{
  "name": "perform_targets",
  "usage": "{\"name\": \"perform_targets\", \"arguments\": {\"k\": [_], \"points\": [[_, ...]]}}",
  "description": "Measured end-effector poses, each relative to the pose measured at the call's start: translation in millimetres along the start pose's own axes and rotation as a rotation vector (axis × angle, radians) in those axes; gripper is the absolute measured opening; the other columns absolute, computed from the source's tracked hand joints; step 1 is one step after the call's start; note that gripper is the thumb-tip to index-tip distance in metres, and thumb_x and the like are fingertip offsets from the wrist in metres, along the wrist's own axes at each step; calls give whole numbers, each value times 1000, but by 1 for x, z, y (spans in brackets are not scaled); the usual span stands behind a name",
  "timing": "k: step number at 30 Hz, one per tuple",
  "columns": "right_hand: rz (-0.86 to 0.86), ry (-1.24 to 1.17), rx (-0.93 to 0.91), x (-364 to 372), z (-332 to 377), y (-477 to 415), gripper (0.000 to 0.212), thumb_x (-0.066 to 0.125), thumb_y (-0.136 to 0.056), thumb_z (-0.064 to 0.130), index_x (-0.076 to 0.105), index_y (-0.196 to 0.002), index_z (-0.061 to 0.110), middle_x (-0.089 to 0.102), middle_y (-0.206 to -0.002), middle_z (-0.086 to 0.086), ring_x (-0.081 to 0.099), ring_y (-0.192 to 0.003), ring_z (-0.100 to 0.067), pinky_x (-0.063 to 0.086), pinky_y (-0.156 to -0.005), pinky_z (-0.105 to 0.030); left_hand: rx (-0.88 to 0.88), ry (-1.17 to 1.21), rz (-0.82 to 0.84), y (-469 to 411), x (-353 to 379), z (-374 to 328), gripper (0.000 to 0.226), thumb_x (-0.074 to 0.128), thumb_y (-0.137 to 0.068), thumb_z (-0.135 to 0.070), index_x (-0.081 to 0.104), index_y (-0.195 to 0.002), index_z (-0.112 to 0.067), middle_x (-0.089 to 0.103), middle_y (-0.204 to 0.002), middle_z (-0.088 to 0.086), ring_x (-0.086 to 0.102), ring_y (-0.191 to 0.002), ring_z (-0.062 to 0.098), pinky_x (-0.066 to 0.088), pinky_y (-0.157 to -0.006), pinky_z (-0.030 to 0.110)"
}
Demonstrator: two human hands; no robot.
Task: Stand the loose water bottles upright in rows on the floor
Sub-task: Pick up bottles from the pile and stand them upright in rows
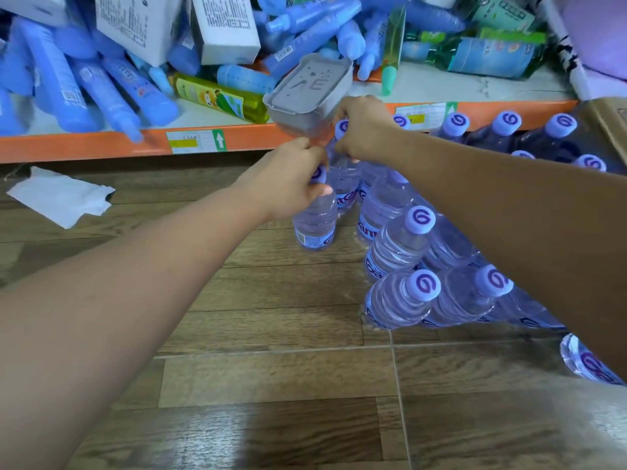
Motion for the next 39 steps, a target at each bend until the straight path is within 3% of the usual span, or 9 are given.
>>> {"name": "perform_targets", "arguments": {"k": [3, 5, 8, 12, 14, 21, 25, 33, 39], "points": [[16, 25, -15, -2, -1, 3, 41, 62, -85, 13, 51, -124, 4, 55, -124, -15, 49, -115, -28, 45, -80, -32, -5, 13, 5, -2, 2, -6, 39, 64, -86, -31, 57, -116, -8, 52, -118, 14, 52, -110, 31, 43, -93, 36], [21, 38, -35, -3, -2, 5, 46, 60, -88, 15, 45, -130, 3, 50, -115, -16, 48, -111, -27, 45, -76, -31, 0, 3, 23, -3, 5, -10, 39, 64, -85, -33, 57, -115, -9, 53, -117, 14, 53, -108, 33, 44, -92, 37], [-1, 0, -17, -4, -8, 8, 51, 57, -90, 16, 38, -135, 1, 35, -109, -12, 44, -123, -30, 41, -91, -33, 8, -14, 49, -6, 11, -15, 38, 64, -85, -34, 57, -112, -9, 53, -116, 15, 55, -105, 35, 46, -91, 40], [18, -10, -7, -7, -17, 15, 60, 61, -87, 21, 34, -137, 1, 35, -125, -14, 50, -116, -31, 37, -78, -29, 75, -31, 102, -12, 11, -21, 32, 63, -86, -25, 57, -114, -12, 51, -122, 11, 53, -111, 31, 44, -94, 41], [5, -11, 15, -10, -21, 17, 63, 64, -85, 23, 35, -137, 2, 33, -136, -18, 52, -114, -33, 40, -82, -32, 144, -64, 159, -14, 10, -26, 28, 62, -86, -17, 57, -114, -13, 50, -123, 7, 53, -110, 29, 45, -92, 42], [-35, -18, 17, -16, -27, 19, 50, 55, -88, 11, 37, -134, 2, 33, -137, -19, 51, -114, -34, 42, -85, -33, 299, -253, 232, -22, 7, -35, 37, 54, -89, -4, 55, -125, -15, 44, -134, 3, 50, -116, 29, 45, -93, 44], [-73, -43, 18, -20, -33, 18, 50, 54, -88, 9, 38, -135, 3, 35, -138, -19, 50, -116, -31, 35, -77, -24, 256, -201, 236, -22, 6, -33, 34, 55, -88, -5, 61, -118, -18, 50, -127, 4, 53, -111, 29, 47, -91, 44], [-93, -29, -8, -15, -34, 19, 48, 55, -88, 10, 41, -134, 3, 39, -135, -20, 53, -111, -35, 42, -83, -32, 180, -54, 204, -21, 5, -29, 33, 58, -85, -3, 65, -114, -17, 57, -122, 1, 53, -114, 25, 43, -96, 43], [-91, -11, -25, -11, -36, 20, 47, 55, -86, 7, 43, -132, 3, 42, -132, -20, 52, -111, -35, 35, -75, -27, 111, 4, 189, -21, 7, -29, 39, 61, -83, -11, 62, -120, -24, 58, -121, 3, 54, -109, 24, 44, -95, 38]]}}
Point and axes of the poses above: each hand's wrist, its own y-axis away from the middle knuckle, its own x-axis out of the palm, z = x × y, the point moved 3 cm from there along -y, towards the middle knuckle
